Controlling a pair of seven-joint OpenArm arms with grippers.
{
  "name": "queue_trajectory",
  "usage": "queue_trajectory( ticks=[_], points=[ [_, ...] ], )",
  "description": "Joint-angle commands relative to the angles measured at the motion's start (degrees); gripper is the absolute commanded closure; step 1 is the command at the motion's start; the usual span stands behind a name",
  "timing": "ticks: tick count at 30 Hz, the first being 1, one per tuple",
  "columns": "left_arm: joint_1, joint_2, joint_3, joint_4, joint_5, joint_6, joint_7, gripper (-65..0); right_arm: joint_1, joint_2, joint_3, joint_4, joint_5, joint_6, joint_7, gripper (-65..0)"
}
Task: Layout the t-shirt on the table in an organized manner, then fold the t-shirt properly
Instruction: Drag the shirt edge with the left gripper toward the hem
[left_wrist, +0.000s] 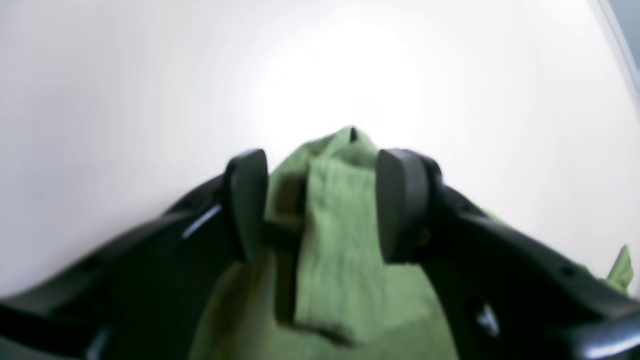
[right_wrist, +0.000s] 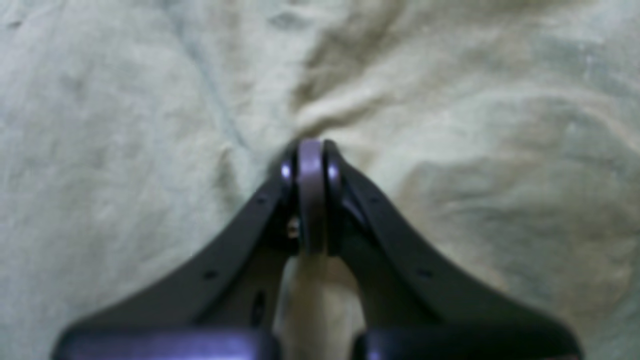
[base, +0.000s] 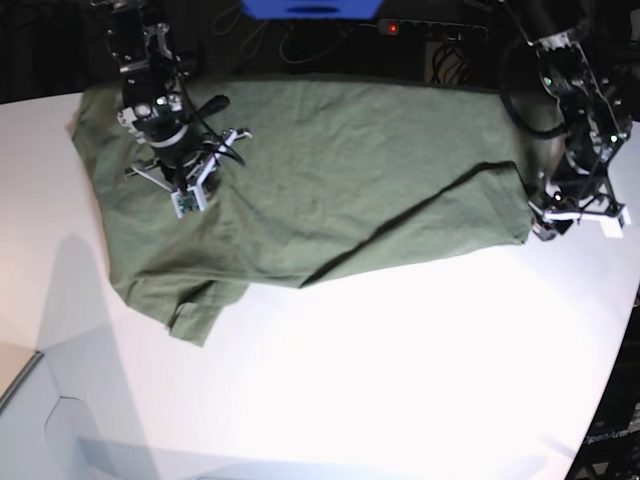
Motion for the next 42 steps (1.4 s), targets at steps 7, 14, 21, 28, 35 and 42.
queue_trajectory(
  ticks=[7, 14, 21, 28, 35, 42],
  points=[
    [-3.87, -0.48, 0.25, -4.67, -0.32, -0.19, -0.77, -33.7, 0.37, 0.28, 0.11, 0.84, 0.08, -0.16, 1.05, 0.0],
    [-4.05, -0.65, 3.59, -5.20, -0.32, -0.27, -0.77, -23.3, 0.46, 0.28, 0.11, 0.84, 0.08, -0.16, 1.05, 0.0],
    [-3.96, -0.57, 3.77, -4.40, -0.32, -0.27, -0.77, -13.0, 0.46, 0.37, 0.11, 0.84, 0.08, -0.16, 1.05, 0.0],
    [-4.22, -0.74, 3.77, -4.40, -0.32, -0.27, -0.77, -0.4, 0.46, 0.46, 0.11, 0.84, 0.08, -0.16, 1.05, 0.0],
    [-11.17, -1.89, 3.59, 0.61, -0.85, -0.27, -0.86, -0.2, 0.46, 0.63, 0.11, 0.67, 0.08, -0.16, 1.05, 0.0],
    [-29.46, -2.24, 7.20, -2.56, 0.73, -0.27, -0.77, -0.2, 2.13, 0.63, 0.11, -3.82, 0.08, -0.16, 1.05, 0.0]
  ],
)
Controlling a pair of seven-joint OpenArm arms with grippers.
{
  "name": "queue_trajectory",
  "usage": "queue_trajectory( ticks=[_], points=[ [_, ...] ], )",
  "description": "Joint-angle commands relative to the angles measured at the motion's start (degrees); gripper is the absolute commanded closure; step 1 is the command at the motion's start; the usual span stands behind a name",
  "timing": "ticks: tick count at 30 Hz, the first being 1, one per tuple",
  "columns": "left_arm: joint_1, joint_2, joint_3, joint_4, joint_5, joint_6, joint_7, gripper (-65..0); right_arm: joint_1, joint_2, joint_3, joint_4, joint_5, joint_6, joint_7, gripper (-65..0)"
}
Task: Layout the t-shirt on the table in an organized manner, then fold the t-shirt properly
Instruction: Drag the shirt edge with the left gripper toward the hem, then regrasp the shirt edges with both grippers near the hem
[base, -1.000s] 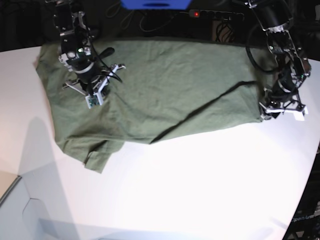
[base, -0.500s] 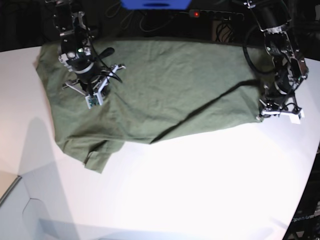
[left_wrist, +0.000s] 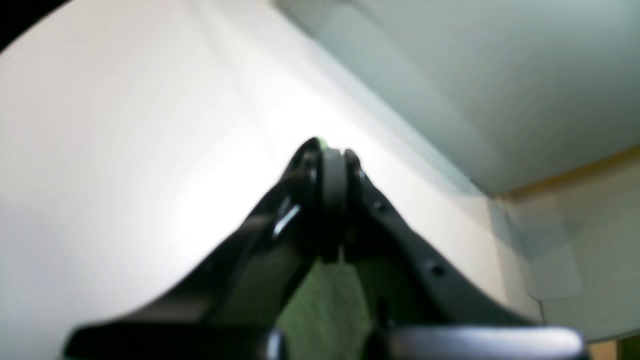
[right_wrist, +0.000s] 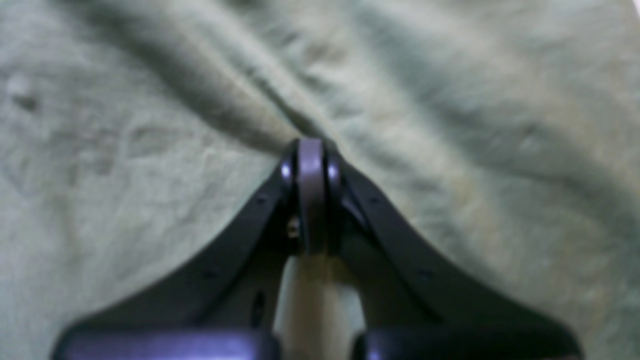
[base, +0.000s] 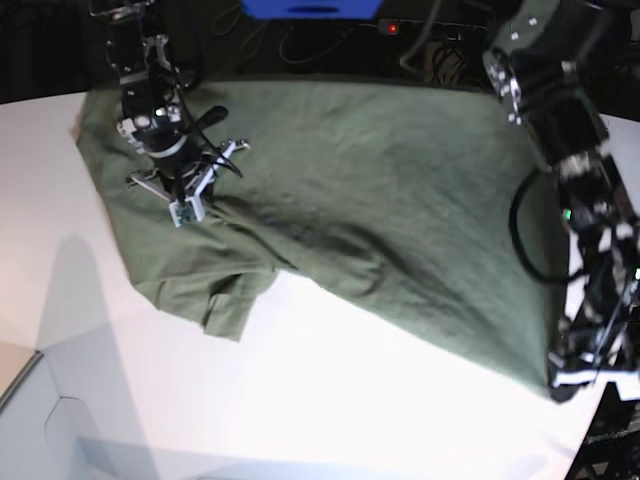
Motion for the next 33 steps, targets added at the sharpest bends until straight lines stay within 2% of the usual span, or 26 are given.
queue_trajectory(
  ticks=[1, 4, 6, 10, 16, 19, 23, 25, 29, 33],
  points=[
    [-3.02, -0.62, 0.58, -1.63, 1.05, -0.12, -0.75, -0.2, -0.21, 0.37, 0.19, -0.04, -0.34, -0.16, -1.35, 0.0],
    [-8.12, -0.27, 2.25, -9.19, 5.88, -0.12, -1.54, -0.2, -0.21, 0.37, 0.46, -0.21, -0.34, -0.16, -1.35, 0.0],
    [-9.70, -0.18, 3.74, -14.12, 7.64, -0.12, -5.06, -0.2, -0.12, 0.37, 0.46, -0.21, -0.34, -0.16, -1.35, 0.0],
    [-9.79, -0.71, 6.29, -22.03, 8.43, -0.12, -12.80, -0.2, 0.32, 0.37, 0.55, -0.13, -0.42, -0.16, -1.35, 0.0],
    [-9.00, -4.31, 6.64, -35.92, 8.34, -0.12, -19.74, -0.2, 0.67, 0.28, 0.55, 0.14, -0.42, -0.16, -1.35, 0.0],
    [-8.91, -6.25, 6.38, -40.58, 8.34, -0.12, -21.76, -0.4, 0.67, 0.19, 0.55, 0.31, -0.42, -0.16, -1.35, 0.0],
    [-8.91, -7.92, 6.20, -41.98, 7.90, -0.12, -21.15, -1.1, 0.76, 0.11, 0.63, 0.58, -0.42, -0.16, -1.17, 0.0],
    [-8.91, -8.18, 6.11, -40.67, 7.90, -0.12, -19.39, -5.9, 1.20, 0.11, 0.63, 1.28, -0.42, -0.16, -1.35, 0.0],
    [-8.91, -7.83, 6.20, -36.27, 7.90, -0.12, -18.42, -21.2, 1.46, 0.11, 0.55, 1.54, -0.42, -0.16, -1.35, 0.0],
    [-8.91, -6.77, 6.11, -31.61, 7.90, -0.12, -18.95, -21.6, 1.46, 0.11, 0.37, 1.54, -0.42, -0.16, -1.35, 0.0]
  ],
)
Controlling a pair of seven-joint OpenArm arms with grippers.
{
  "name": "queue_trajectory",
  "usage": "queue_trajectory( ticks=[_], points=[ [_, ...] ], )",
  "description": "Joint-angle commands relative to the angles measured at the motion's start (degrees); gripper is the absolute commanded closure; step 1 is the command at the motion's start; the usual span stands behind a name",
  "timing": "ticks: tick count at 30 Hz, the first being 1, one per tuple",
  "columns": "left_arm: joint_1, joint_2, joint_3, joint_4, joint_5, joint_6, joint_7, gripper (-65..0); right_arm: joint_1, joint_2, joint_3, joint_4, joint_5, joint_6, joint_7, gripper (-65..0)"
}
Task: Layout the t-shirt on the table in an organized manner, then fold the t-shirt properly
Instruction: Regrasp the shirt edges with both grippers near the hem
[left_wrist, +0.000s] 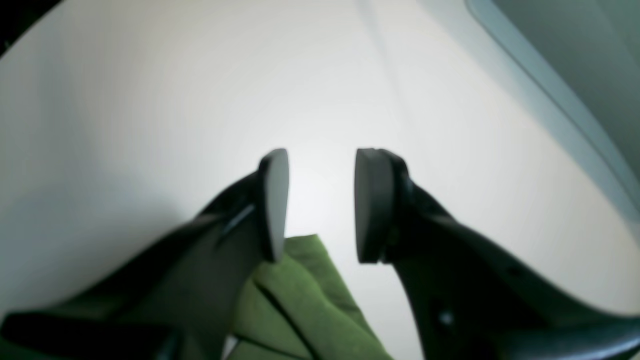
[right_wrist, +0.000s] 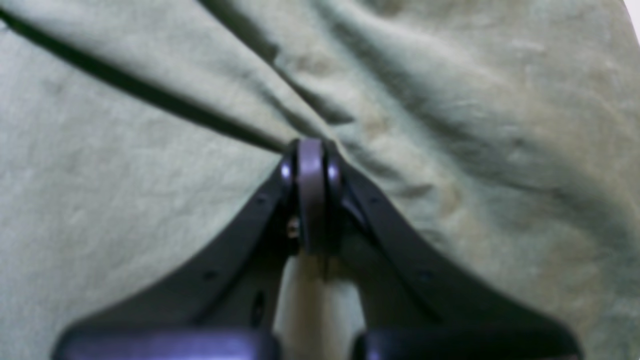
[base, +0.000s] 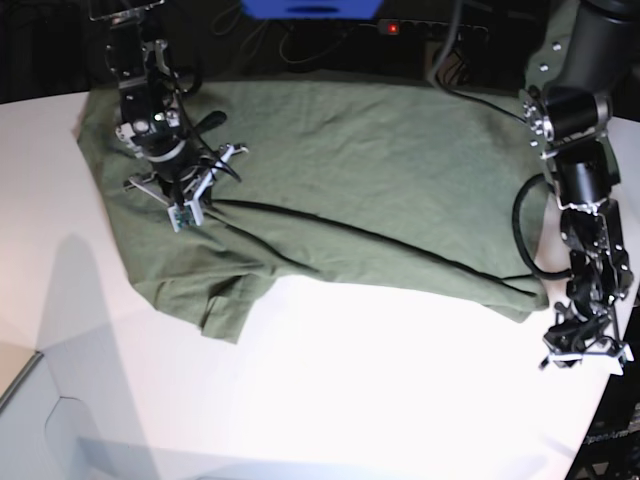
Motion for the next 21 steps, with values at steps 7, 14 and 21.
queue_trajectory(
  ticks=[7, 14, 21],
  points=[
    [7.60, 1.92, 0.04, 26.54, -4.40, -0.58, 11.04, -21.2, 0.44, 0.15, 0.17, 0.95, -0.38, -0.16, 0.33, 0.0],
    [26.24, 5.35, 0.57, 37.97, -5.37, -0.58, 15.87, -15.2, 2.11, 0.24, 0.35, 0.95, -0.29, -0.16, 0.33, 0.0],
    [29.23, 7.10, 0.65, 25.66, -1.59, -0.58, 15.87, -15.2, 5.01, 0.41, 0.35, 5.44, -0.29, -0.16, 0.24, 0.0]
  ],
)
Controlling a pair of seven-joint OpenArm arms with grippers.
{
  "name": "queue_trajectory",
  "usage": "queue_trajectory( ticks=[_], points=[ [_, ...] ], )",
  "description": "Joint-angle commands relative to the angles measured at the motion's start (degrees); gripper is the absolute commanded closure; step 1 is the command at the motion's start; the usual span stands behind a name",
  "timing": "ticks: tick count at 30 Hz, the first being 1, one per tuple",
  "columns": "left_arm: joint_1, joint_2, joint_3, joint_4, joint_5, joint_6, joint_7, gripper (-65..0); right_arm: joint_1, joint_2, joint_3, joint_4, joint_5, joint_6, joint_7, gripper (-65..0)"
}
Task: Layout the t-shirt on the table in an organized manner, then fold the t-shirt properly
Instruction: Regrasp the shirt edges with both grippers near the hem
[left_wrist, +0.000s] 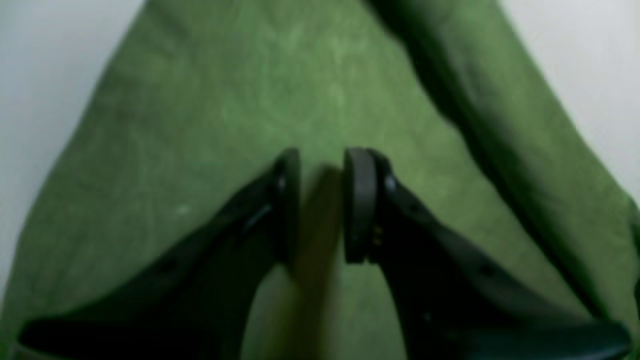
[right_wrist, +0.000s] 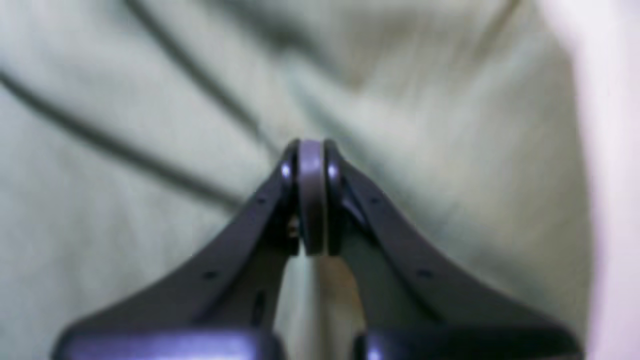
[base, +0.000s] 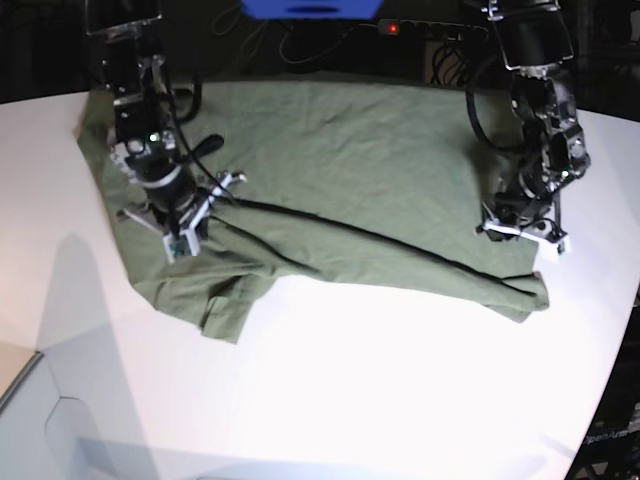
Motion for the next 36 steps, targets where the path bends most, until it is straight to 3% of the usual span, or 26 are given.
queue_trajectory(
  ticks=[1, 8, 11, 20, 23, 30, 32, 36],
  points=[
    [-0.85, -0.46, -0.09, -0.73, 0.93, 0.38, 0.68, -15.2, 1.51, 0.24, 0.22, 1.66, -0.07, -0.16, 1.16, 0.0],
    [3.11, -1.16, -0.09, -2.75, 4.88, 0.38, -6.00, -15.2, 9.78, -0.11, -0.13, -4.67, -0.07, -0.16, 1.07, 0.0],
    [5.04, -2.04, -0.18, -2.93, 7.43, 0.38, -9.25, -15.2, 15.32, -0.20, -0.22, -13.55, -0.07, -0.16, 1.16, 0.0],
    [6.27, -2.83, -0.62, -2.14, 7.35, 0.38, -9.69, -15.2, 33.78, 0.33, 0.04, -46.60, -0.16, -0.25, 3.18, 0.0],
    [6.45, -3.18, -0.62, -2.14, 7.35, 0.38, -9.69, -15.2, 38.44, 2.53, 1.80, -55.04, -0.16, -0.77, 5.38, 0.0],
    [6.45, -3.01, -0.44, -2.14, 7.35, 0.38, -9.69, -15.2, 41.60, 6.04, 7.60, -60.49, 0.10, -13.87, 11.45, 0.0],
    [6.36, -3.01, -0.35, -2.05, 7.35, 0.38, -9.69, -15.2, 41.34, 6.22, 10.50, -58.38, 0.10, -13.26, 11.45, 0.0],
    [6.10, -2.83, -0.53, -2.05, 7.26, 0.38, -9.69, -15.2, 36.77, 5.87, 14.02, -48.98, 0.10, -6.58, 11.18, 0.0]
  ],
)
